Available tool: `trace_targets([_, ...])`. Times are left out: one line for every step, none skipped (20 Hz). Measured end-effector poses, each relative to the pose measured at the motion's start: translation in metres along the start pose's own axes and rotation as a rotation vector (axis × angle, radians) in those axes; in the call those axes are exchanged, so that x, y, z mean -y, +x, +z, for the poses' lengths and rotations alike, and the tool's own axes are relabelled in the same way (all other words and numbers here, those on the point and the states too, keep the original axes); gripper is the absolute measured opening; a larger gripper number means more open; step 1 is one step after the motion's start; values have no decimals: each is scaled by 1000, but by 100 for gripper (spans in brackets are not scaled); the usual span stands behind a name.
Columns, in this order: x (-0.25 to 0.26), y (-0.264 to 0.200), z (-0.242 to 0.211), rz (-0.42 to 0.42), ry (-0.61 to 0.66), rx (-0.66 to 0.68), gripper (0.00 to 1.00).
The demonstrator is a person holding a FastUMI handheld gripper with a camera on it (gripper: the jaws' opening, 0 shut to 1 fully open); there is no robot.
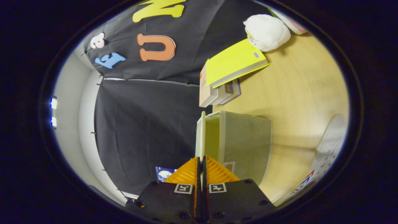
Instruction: Open the storage box then place both shoes into the box .Put the left shoe in first, then the right shoe, with the right side of both shoes facing outward in a uniform manner.
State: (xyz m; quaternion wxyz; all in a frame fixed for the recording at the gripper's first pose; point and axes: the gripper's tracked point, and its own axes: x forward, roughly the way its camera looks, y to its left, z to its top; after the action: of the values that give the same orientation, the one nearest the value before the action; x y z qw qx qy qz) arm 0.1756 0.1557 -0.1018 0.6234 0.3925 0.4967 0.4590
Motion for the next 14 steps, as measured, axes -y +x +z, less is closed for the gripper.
trace_targets([-8,1,-1,0,5,9,5])
trace_targets([-15,5,-1,3,11,19,5])
trace_targets([-26,7,0,12,12,34,5])
trace_targets([-40,9,2,43,10,59,5])
trace_targets([-55,13,3,68,5,75,5])
trace_targets([-66,19,3,78,-10,78,5])
trace_targets([-75,27,0,76,-29,75,5])
trace_targets([-84,35,-2,72,-47,67,5])
trace_targets([-93,43,-3,72,-60,65,5])
trace_targets([-103,52,-2,77,-69,64,5])
trace_targets([-112,61,-3,76,-75,66,5])
trace_targets([-123,70,-3,84,-76,73,5])
trace_targets([-134,78,-3,88,-77,83,5])
trace_targets([-141,89,-2,84,-84,91,5])
